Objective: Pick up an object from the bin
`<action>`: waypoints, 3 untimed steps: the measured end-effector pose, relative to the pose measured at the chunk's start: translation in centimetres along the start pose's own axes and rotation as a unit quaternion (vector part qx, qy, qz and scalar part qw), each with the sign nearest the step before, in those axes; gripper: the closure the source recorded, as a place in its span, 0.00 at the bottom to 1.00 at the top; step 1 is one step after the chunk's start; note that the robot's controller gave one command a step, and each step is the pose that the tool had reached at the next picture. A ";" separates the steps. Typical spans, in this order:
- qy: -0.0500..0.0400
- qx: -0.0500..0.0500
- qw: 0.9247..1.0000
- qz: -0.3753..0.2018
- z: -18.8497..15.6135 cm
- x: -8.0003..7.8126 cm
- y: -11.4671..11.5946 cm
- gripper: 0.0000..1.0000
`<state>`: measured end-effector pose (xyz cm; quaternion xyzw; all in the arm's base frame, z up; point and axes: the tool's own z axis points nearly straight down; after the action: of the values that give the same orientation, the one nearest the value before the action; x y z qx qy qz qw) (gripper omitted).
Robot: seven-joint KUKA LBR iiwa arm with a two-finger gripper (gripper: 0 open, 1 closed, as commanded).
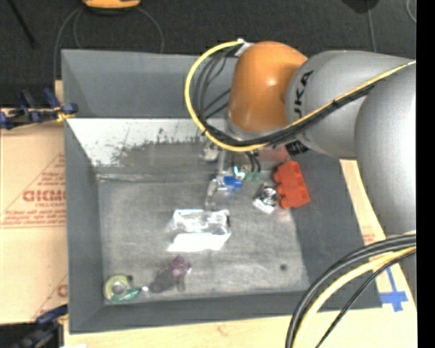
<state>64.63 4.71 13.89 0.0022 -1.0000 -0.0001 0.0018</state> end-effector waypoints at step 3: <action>-0.003 -0.001 0.998 -0.057 4.5 7.8 1.5 1.00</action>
Offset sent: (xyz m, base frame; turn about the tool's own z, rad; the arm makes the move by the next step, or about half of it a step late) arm -0.0505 -0.0024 -0.0454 -0.1959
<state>56.77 6.13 9.41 0.0592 -0.9982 -0.0014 -0.0014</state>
